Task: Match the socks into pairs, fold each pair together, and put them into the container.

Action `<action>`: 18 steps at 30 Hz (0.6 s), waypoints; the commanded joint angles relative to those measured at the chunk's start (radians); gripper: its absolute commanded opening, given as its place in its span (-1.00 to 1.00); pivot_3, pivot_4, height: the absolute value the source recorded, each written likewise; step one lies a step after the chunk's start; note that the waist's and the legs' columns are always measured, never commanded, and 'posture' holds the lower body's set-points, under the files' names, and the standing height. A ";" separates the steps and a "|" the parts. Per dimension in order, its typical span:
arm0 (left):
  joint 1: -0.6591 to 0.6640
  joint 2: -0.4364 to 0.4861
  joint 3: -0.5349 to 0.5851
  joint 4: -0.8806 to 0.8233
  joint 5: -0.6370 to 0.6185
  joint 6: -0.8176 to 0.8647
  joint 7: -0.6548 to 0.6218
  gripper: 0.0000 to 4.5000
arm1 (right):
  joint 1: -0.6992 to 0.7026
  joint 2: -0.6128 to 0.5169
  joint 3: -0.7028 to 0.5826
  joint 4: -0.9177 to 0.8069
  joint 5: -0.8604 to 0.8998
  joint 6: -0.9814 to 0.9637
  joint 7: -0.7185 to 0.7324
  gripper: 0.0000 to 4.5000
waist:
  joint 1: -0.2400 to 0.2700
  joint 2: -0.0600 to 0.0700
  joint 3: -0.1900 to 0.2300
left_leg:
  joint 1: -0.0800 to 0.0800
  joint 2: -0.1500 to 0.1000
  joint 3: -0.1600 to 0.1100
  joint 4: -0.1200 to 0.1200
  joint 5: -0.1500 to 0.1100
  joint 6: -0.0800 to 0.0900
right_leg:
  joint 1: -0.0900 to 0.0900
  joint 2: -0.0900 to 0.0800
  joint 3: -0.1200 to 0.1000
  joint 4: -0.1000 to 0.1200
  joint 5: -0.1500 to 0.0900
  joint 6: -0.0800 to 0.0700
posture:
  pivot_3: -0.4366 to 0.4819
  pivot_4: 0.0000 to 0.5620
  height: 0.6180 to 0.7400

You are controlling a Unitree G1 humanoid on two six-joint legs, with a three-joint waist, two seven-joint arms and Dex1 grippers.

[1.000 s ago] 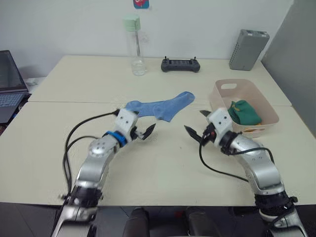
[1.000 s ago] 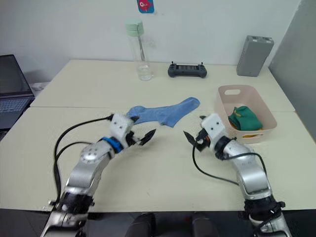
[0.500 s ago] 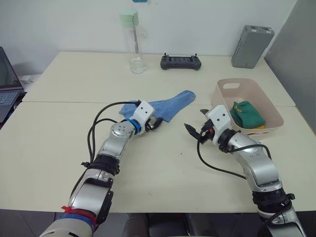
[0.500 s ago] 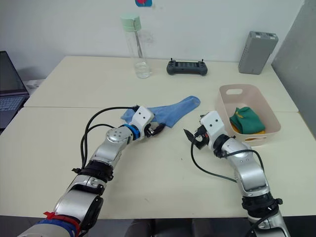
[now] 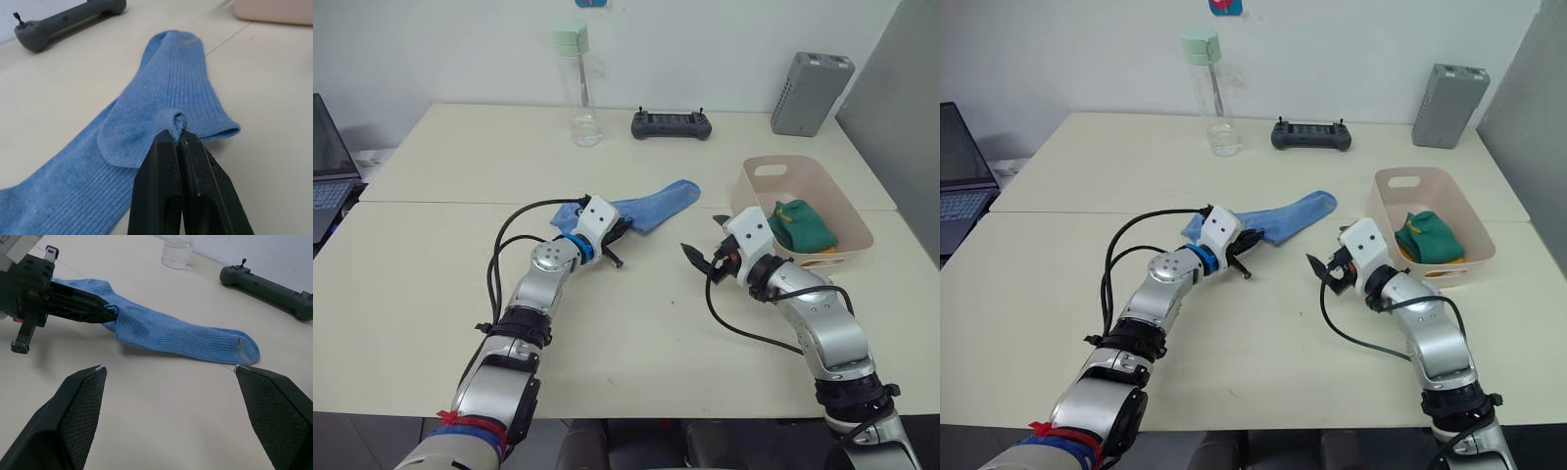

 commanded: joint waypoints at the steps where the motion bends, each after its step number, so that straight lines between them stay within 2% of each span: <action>1: 0.036 0.009 0.013 -0.191 -0.076 0.068 -0.076 -0.97 | -0.014 0.000 -0.017 -0.022 0.011 -0.014 -0.009 1.00 | 0.000 0.000 0.000 | 0.000 0.000 0.000 0.000 0.000 0.000 | 0.000 0.000 0.000 0.000 0.000 0.000 | -0.05 -0.47 1.00; 7: 0.176 0.125 -0.043 -0.522 -0.145 0.306 -0.230 -0.97 | -0.006 -0.022 -0.042 -0.029 0.040 -0.011 0.021 1.00 | -0.006 0.000 0.000 | 0.001 0.001 0.000 -0.001 0.000 0.000 | 0.000 0.000 0.000 0.000 0.000 0.000 | -0.05 -0.47 1.00; 12: 0.310 0.304 -0.099 -0.851 -0.277 0.544 -0.399 -0.97 | 0.012 -0.138 -0.070 -0.082 0.198 0.027 0.230 1.00 | -0.005 0.000 0.000 | 0.001 0.001 0.000 0.000 0.000 0.000 | 0.001 0.000 0.001 -0.001 0.000 0.000 | -0.05 -0.47 1.00; 17: 0.342 0.342 -0.108 -1.013 -0.414 0.721 -0.425 -0.97 | 0.016 -0.194 -0.069 -0.089 0.247 0.049 0.281 1.00 | -0.001 0.000 0.000 | 0.001 0.001 0.000 0.001 0.000 0.000 | 0.002 0.000 0.000 -0.001 -0.003 0.003 | -0.05 -0.47 1.00; 18: 0.349 0.352 -0.107 -1.032 -0.444 0.753 -0.436 -0.89 | 0.019 -0.204 -0.073 -0.085 0.253 0.051 0.288 1.00 | -0.002 0.000 0.000 | 0.001 0.001 0.000 0.001 0.000 0.000 | 0.002 0.000 0.000 -0.001 -0.003 0.004 | -0.05 -0.47 1.00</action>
